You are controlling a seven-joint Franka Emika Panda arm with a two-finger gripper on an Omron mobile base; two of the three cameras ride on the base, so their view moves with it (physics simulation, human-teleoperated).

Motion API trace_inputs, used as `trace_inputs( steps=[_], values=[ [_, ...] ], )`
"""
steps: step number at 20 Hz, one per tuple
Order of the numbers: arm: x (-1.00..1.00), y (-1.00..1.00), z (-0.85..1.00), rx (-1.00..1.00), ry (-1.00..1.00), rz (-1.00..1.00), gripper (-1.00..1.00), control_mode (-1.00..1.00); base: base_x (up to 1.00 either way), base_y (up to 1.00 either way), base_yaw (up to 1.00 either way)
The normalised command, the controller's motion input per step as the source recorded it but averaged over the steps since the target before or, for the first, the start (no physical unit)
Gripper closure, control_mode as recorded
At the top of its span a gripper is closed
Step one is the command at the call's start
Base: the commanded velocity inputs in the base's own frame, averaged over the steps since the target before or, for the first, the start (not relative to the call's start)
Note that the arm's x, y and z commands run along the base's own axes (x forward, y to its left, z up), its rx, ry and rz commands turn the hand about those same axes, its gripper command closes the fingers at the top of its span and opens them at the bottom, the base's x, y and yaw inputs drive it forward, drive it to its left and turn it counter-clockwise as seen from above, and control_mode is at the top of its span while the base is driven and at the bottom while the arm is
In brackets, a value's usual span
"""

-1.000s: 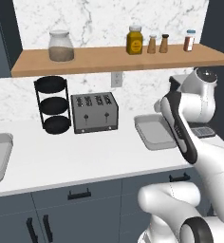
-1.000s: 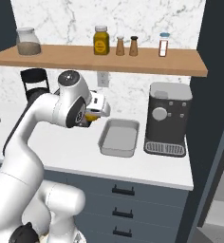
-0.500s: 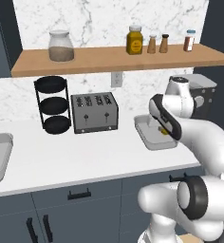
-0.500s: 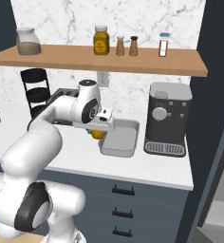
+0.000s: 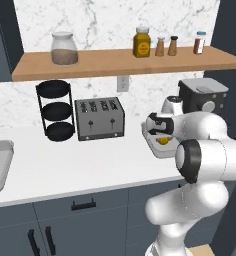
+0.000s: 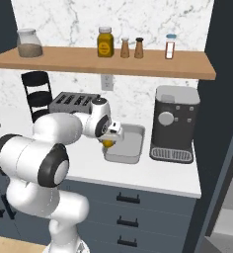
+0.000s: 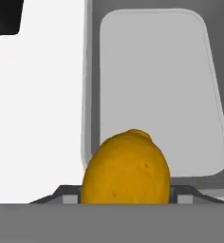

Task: Place one lemon and one chicken drumstick in each tupperware on the nearby counter, to pack two identical lunches.

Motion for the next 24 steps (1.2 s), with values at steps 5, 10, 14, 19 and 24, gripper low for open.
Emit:
trace_inputs(
  steps=[5,10,14,19,24],
  values=[
    [0.53,-0.17,-0.29,0.01,0.04,0.0,1.0,-1.0,0.0,0.0,0.0],
    [0.26,-0.18,0.0,0.04,0.0,0.0,1.0,-1.0,0.0,0.0,0.0],
    [0.66,-0.17,0.0,0.03,0.01,0.0,1.0,-1.0,0.0,0.0,0.0],
    [0.41,-0.08,-0.12,0.01,0.01,0.0,1.0,-1.0,0.0,0.0,0.0],
    [0.0,-0.07,-0.64,0.0,0.0,0.0,1.0,-1.0,0.0,0.0,0.0]
  ],
)
